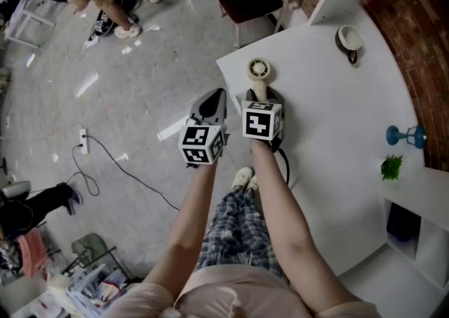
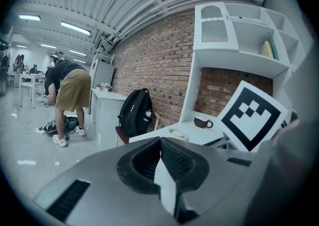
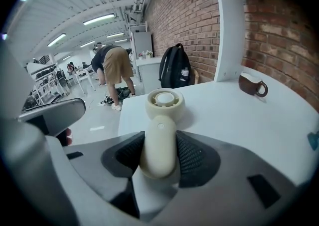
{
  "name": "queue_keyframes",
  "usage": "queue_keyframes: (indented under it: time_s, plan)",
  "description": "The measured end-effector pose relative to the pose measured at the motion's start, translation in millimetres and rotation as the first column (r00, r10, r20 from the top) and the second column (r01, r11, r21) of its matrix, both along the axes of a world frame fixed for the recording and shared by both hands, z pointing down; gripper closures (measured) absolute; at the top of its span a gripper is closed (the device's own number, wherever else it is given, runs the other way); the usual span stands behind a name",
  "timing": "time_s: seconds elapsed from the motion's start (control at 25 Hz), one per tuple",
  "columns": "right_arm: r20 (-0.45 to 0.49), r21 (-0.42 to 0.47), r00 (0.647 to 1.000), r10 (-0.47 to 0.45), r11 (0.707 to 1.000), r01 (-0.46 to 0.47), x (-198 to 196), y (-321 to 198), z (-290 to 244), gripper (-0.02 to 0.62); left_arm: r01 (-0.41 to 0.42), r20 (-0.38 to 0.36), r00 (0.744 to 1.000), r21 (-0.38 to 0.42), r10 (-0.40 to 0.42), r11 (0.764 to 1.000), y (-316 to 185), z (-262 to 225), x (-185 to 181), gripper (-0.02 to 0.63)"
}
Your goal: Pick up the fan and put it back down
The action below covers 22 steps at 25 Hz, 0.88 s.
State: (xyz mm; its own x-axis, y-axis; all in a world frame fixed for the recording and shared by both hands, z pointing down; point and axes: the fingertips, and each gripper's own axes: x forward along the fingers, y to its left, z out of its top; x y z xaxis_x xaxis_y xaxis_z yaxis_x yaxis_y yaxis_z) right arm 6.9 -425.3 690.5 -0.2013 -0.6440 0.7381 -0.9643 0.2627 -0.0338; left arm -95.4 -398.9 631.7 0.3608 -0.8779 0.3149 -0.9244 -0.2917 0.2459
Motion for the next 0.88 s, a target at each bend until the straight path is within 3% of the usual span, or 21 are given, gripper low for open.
queue_keyframes:
  time_s: [0.32, 0.52, 0.88]
  plan:
    - [0.050, 0.061, 0.999, -0.011, 0.998, 0.008, 4, 0, -16, 0.390, 0.010, 0.004, 1.000, 0.000, -0.010, 1.000, 2, -4, -6, 0.578]
    - [0.093, 0.168, 0.995, -0.029, 0.986, 0.013, 11, 3, -55, 0.390, 0.006, -0.004, 1.000, 0.021, -0.006, 1.000, 3, -24, -1, 0.578]
    - [0.182, 0.489, 0.981, -0.070, 0.872, -0.029, 50, 20, -195, 0.390, -0.035, -0.001, 0.999, 0.181, 0.036, 0.983, 9, -128, 18, 0.578]
